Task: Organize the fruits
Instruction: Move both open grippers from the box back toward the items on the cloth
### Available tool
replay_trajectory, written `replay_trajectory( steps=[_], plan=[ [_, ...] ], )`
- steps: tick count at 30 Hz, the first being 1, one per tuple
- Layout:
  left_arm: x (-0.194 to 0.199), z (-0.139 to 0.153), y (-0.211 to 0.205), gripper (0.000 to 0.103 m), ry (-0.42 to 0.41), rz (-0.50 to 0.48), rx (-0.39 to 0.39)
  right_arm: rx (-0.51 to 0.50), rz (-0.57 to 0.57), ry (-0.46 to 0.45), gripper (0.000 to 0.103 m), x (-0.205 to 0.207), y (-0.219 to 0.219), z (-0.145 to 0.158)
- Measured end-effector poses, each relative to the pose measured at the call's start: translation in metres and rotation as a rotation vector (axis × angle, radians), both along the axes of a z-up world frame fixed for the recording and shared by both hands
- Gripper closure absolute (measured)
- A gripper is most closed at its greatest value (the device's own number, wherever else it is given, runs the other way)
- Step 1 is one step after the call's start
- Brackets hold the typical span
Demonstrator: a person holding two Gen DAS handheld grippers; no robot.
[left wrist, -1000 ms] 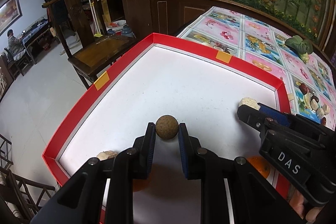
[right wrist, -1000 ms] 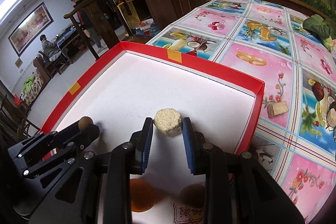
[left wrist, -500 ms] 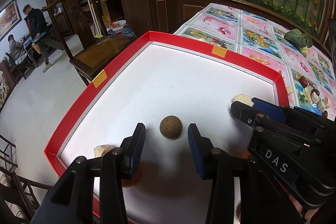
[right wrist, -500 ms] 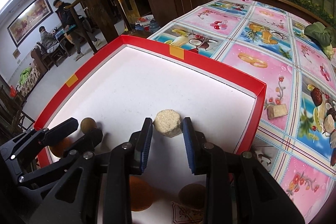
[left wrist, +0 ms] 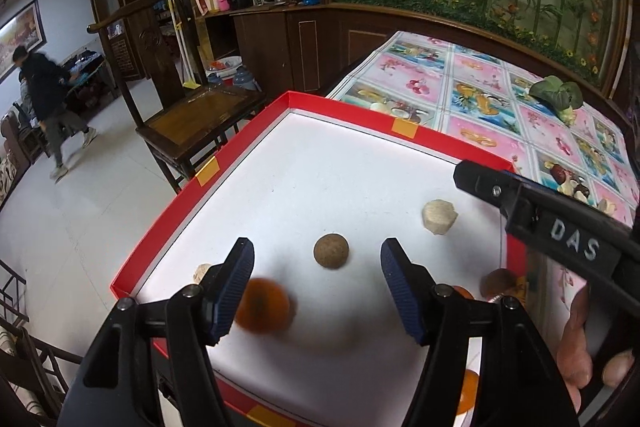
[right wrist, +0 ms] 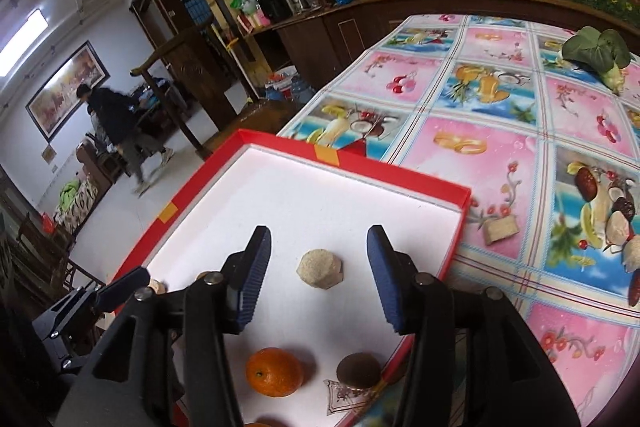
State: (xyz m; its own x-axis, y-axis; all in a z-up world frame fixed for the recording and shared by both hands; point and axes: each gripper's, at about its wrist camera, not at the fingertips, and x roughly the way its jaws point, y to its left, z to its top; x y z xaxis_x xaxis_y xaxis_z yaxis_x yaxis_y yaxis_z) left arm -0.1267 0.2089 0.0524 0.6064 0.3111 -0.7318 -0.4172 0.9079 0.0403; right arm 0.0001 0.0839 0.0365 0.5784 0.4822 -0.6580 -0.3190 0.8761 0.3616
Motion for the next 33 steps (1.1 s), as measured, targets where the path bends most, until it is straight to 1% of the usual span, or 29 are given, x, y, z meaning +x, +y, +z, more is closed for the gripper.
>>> replay_trajectory(
  steps=[4, 14, 18, 23, 29, 33],
  plan=[
    [-0.002, 0.002, -0.004, 0.037, -0.001, -0.016, -0.001, -0.006, -0.026, -0.013, 0.051, 0.004, -0.008, 0.004],
    [-0.009, 0.012, -0.018, 0.036, -0.008, -0.06, 0.014, 0.076, -0.113, -0.005, 0.051, 0.013, -0.05, 0.017],
    [-0.01, 0.015, -0.028, 0.035, -0.011, -0.094, 0.022, 0.084, -0.138, -0.009, 0.051, 0.011, -0.069, 0.022],
    [-0.008, 0.013, -0.041, 0.035, -0.008, -0.131, 0.02, 0.091, -0.198, 0.002, 0.051, 0.007, -0.113, 0.023],
    [-0.004, 0.007, -0.063, 0.035, 0.017, -0.194, 0.02, 0.067, -0.298, 0.006, 0.051, -0.001, -0.176, 0.021],
    [-0.002, 0.006, -0.078, 0.035, 0.029, -0.239, 0.031, 0.042, -0.356, 0.03, 0.051, -0.004, -0.216, 0.016]
  ],
)
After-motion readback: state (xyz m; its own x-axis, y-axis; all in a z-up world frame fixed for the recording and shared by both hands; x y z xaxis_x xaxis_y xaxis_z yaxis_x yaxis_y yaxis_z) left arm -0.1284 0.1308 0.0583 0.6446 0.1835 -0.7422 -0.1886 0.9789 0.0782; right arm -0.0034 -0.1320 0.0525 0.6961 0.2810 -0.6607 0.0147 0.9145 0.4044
